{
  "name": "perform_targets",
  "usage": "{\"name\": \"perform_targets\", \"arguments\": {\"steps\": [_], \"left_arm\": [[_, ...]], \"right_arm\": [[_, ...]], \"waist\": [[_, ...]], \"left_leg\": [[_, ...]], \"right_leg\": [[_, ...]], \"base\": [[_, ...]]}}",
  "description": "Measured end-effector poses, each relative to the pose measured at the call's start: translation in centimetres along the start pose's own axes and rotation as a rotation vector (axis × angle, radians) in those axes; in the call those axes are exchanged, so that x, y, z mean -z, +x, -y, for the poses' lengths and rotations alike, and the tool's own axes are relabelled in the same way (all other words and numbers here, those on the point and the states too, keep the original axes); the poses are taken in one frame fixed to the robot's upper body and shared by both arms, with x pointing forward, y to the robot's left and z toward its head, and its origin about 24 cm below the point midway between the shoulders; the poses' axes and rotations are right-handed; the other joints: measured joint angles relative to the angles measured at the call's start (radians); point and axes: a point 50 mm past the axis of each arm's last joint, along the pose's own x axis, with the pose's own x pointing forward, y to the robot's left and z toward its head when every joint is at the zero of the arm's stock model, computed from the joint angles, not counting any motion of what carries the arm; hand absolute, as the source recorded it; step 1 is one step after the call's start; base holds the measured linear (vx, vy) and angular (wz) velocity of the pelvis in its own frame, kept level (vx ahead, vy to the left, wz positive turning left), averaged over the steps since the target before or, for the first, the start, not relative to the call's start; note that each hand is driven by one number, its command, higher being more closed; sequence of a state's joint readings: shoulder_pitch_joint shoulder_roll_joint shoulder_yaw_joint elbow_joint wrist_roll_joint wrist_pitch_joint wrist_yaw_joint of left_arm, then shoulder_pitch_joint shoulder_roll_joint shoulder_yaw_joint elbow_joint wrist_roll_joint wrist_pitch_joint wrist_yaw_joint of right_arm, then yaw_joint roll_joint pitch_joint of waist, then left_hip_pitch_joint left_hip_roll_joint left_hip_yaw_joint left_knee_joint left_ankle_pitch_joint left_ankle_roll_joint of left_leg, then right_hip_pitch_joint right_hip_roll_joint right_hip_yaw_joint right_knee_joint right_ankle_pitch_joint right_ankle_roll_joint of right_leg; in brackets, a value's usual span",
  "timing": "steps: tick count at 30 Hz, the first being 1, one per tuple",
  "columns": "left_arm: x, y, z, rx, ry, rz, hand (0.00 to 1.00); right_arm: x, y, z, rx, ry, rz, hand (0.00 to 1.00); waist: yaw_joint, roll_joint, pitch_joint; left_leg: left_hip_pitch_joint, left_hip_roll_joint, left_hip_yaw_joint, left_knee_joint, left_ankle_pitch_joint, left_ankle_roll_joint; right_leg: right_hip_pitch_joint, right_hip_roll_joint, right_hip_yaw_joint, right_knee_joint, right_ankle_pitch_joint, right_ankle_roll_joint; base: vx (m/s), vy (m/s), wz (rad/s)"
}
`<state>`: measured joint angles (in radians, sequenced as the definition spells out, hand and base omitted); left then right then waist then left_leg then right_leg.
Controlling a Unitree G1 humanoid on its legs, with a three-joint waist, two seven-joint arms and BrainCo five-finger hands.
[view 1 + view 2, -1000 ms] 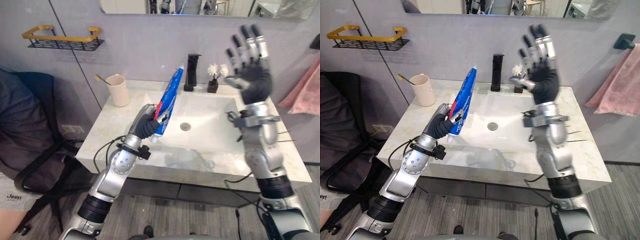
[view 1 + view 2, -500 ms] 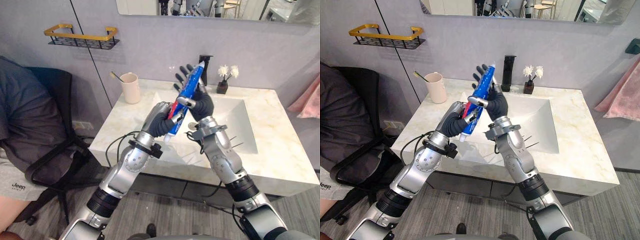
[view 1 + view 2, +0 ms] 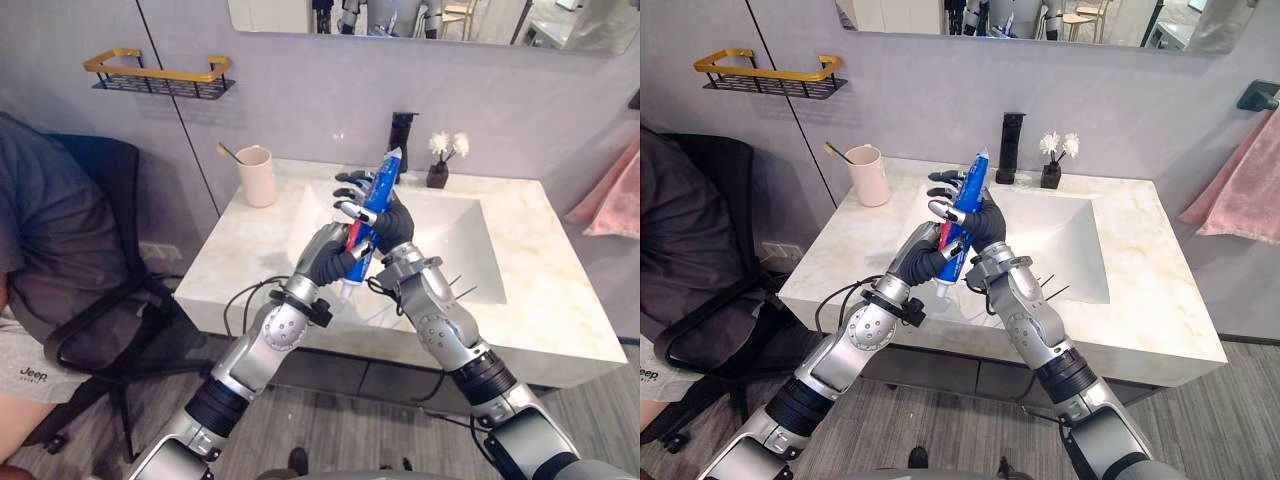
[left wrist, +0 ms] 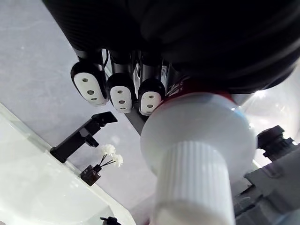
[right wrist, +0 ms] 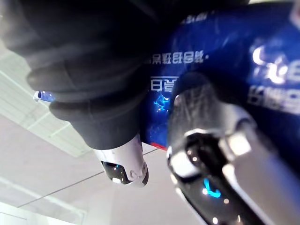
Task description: Organize washtable
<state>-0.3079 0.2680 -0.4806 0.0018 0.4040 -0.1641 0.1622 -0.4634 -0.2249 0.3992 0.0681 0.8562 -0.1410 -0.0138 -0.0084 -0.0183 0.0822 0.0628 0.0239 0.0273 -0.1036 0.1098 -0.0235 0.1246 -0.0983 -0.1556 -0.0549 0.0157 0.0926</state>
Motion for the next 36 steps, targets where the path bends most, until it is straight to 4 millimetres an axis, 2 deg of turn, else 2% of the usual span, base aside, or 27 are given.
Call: {"name": "perform_targets", "arguments": {"steps": [7,8,12,14,17,18,20,22,23,26,29,30,32,33,36], "left_arm": [[0.3,-0.6,0.2,-0.029,-0.035,-0.026,1.0],[0.3,-0.8,0.1,-0.041,-0.041,-0.025,0.0],[-0.1,-1.4,-0.9,-0.092,-0.042,-0.019,0.0],[-0.5,-1.8,-2.2,-0.148,-0.03,-0.002,0.0],[-1.1,-2.4,-4.2,-0.252,0.014,0.031,0.0],[-1.1,-2.7,-5.0,-0.301,0.022,0.029,0.0],[0.2,-5.2,-9.6,-0.569,0.105,-0.053,0.0],[0.8,-7.6,-12.3,-0.729,0.168,-0.111,0.0],[0.9,-8.9,-13.5,-0.809,0.202,-0.135,0.0],[0.8,-11.7,-15.1,-0.932,0.259,-0.177,0.0],[1.4,-13.7,-15.9,-1.017,0.275,-0.246,0.0],[2.2,-15.3,-16.3,-1.088,0.253,-0.311,0.0],[3.7,-16.9,-16.2,-1.146,0.206,-0.399,0.0],[5.7,-18.9,-15.6,-1.172,0.152,-0.521,0.0],[8.9,-22.1,-13.2,-1.169,0.017,-0.74,0.0]], "right_arm": [[0.1,0.0,-0.3,-0.03,0.005,-0.002,1.0],[0.1,0.1,-0.4,-0.043,0.009,-0.002,1.0],[-0.3,0.2,-1.2,-0.082,0.026,0.027,1.0],[-1.1,0.4,-2.1,-0.123,0.026,0.072,1.0],[-2.4,0.5,-2.3,-0.126,0.026,0.141,1.0],[-2.9,0.4,-1.8,-0.108,0.025,0.166,1.0],[-5.7,-0.3,1.2,0.021,0.001,0.297,1.0],[-7.6,-1.5,3.2,0.113,-0.041,0.384,1.0],[-8.6,-2.4,4.2,0.163,-0.072,0.429,1.0],[-9.6,-4.0,5.5,0.221,-0.119,0.476,1.0],[-9.3,-4.6,5.4,0.228,-0.144,0.468,1.0],[-9.1,-5.0,5.7,0.245,-0.161,0.459,1.0],[-9.2,-5.5,6.1,0.271,-0.166,0.46,1.0],[-9.3,-6.0,6.6,0.299,-0.18,0.466,1.0],[-9.8,-6.4,7.0,0.337,-0.21,0.484,1.0]], "waist": [[-0.002,0.0,0.0],[-0.003,0.0,0.0],[-0.003,0.0,0.0],[-0.002,0.0,0.0],[-0.003,0.0,0.0],[-0.003,0.001,0.0],[0.002,0.001,0.001],[0.007,0.001,0.001],[0.02,0.001,0.001],[0.024,0.001,0.001],[0.024,0.001,0.001],[0.026,0.001,0.0],[0.029,0.002,0.0],[0.033,0.002,0.0],[0.041,0.002,-0.001]], "left_leg": [[0.0,0.01,-0.001,0.0,0.006,-0.009],[0.0,0.01,-0.001,0.0,0.006,-0.009],[-0.001,0.009,-0.002,0.0,0.006,-0.009],[-0.001,0.007,-0.004,0.0,0.006,-0.01],[0.001,0.003,-0.015,0.0,0.006,-0.01],[0.001,0.002,-0.019,0.0,0.006,-0.01],[0.001,0.0,-0.024,0.0,0.004,-0.012],[0.001,-0.003,-0.028,0.0,0.002,-0.015],[0.001,-0.005,-0.029,0.0,0.002,-0.015],[0.001,-0.008,-0.031,0.0,0.002,-0.015],[0.001,-0.008,-0.036,0.0,0.002,-0.015],[0.001,-0.008,-0.039,-0.001,0.002,-0.015],[0.0,-0.008,-0.045,-0.001,0.002,-0.015],[-0.002,-0.009,-0.046,-0.001,0.002,-0.015],[-0.004,-0.01,-0.048,-0.001,0.002,-0.015]], "right_leg": [[-0.002,0.01,-0.001,0.002,-0.002,0.003],[-0.002,0.01,-0.001,0.002,-0.003,0.004],[-0.001,0.009,-0.004,0.002,-0.003,0.005],[0.002,0.009,-0.009,0.002,-0.003,0.005],[0.015,0.008,-0.028,0.001,-0.003,0.005],[0.017,0.008,-0.033,0.001,-0.003,0.005],[0.021,0.007,-0.04,0.001,-0.006,0.003],[0.024,0.005,-0.046,0.0,-0.009,-0.001],[0.025,0.003,-0.049,0.0,-0.011,-0.002],[0.027,-0.006,-0.053,-0.001,-0.012,-0.003],[0.028,-0.006,-0.057,-0.001,-0.013,-0.004],[0.029,-0.006,-0.06,-0.001,-0.015,-0.004],[0.029,-0.006,-0.064,-0.001,-0.018,-0.001],[0.029,-0.006,-0.065,-0.001,-0.022,0.002],[0.027,-0.007,-0.066,-0.001,-0.022,0.003]], "base": [[-0.01,-0.016,-0.01],[0.0,0.0,0.0],[0.0,-0.002,0.01],[0.0,-0.009,0.07],[0.01,-0.012,0.17],[0.0,-0.011,0.18],[-0.01,-0.009,0.13],[0.0,-0.006,0.09],[0.01,-0.002,0.06],[0.0,0.007,0.02],[-0.01,-0.008,0.04],[-0.01,-0.019,0.07],[-0.02,-0.016,0.07],[-0.01,-0.013,0.05],[0.0,-0.004,0.01]]}}
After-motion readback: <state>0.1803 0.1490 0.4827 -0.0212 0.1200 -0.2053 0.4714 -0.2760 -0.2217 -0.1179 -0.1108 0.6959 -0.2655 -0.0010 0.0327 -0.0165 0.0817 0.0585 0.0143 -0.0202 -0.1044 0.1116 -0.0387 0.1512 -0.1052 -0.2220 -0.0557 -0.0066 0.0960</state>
